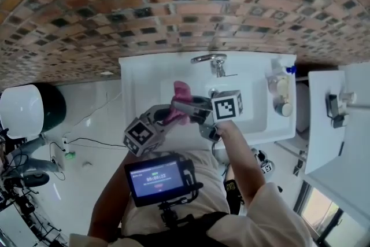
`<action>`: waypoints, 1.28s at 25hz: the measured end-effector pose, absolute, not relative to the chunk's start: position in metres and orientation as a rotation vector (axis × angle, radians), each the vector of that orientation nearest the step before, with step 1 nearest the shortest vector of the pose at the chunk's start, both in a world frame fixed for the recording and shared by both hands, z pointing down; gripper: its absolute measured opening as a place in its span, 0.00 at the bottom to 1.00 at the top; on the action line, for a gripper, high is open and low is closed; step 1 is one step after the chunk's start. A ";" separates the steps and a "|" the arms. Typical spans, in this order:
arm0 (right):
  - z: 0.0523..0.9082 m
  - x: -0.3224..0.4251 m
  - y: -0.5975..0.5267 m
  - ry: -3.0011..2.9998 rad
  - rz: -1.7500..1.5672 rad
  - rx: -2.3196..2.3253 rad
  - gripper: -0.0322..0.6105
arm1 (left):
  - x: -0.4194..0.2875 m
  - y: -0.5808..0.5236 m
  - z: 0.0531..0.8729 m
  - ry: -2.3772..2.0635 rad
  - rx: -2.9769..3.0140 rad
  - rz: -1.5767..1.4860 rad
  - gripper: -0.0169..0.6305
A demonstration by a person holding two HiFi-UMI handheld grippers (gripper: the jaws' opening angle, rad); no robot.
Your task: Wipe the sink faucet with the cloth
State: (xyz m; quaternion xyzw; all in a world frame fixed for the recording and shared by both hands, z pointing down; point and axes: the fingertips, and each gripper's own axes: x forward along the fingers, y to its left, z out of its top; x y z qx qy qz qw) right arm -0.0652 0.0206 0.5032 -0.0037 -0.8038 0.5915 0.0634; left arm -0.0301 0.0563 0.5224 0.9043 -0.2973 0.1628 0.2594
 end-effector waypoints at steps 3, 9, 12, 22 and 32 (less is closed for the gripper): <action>0.505 -0.053 0.020 -2.447 1.770 0.008 0.32 | -0.046 0.049 0.520 -0.846 2.342 0.298 0.13; 0.482 -0.018 0.006 -2.744 0.963 0.283 0.45 | -0.065 0.047 0.505 -0.773 2.301 0.243 0.13; 0.465 -0.030 0.024 -2.734 0.414 0.181 0.55 | -0.056 0.055 0.499 -0.642 2.347 0.306 0.13; 0.489 -0.057 0.064 -2.545 -0.282 -0.135 0.48 | -0.031 0.066 0.478 -0.335 2.458 0.351 0.13; 0.514 -0.031 0.008 -2.758 0.563 0.531 0.18 | -0.073 0.018 0.499 -0.771 2.349 0.296 0.46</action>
